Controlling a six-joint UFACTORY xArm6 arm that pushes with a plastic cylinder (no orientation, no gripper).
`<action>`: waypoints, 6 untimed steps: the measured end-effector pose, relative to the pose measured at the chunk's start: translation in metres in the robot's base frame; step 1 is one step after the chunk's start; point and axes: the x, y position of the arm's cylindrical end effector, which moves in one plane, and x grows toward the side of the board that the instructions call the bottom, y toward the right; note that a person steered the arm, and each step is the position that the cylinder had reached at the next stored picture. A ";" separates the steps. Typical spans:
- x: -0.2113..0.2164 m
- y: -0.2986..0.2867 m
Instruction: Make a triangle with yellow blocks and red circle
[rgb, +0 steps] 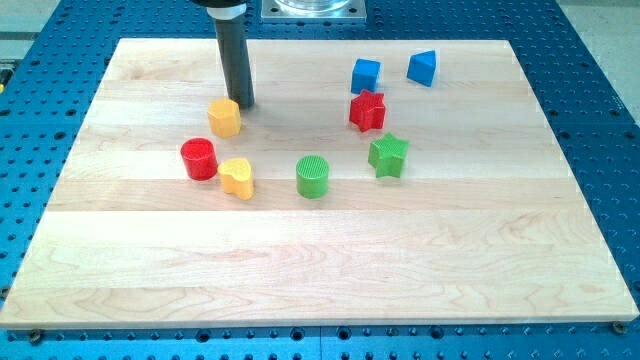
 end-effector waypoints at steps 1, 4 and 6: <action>-0.025 -0.025; 0.085 -0.046; 0.137 -0.035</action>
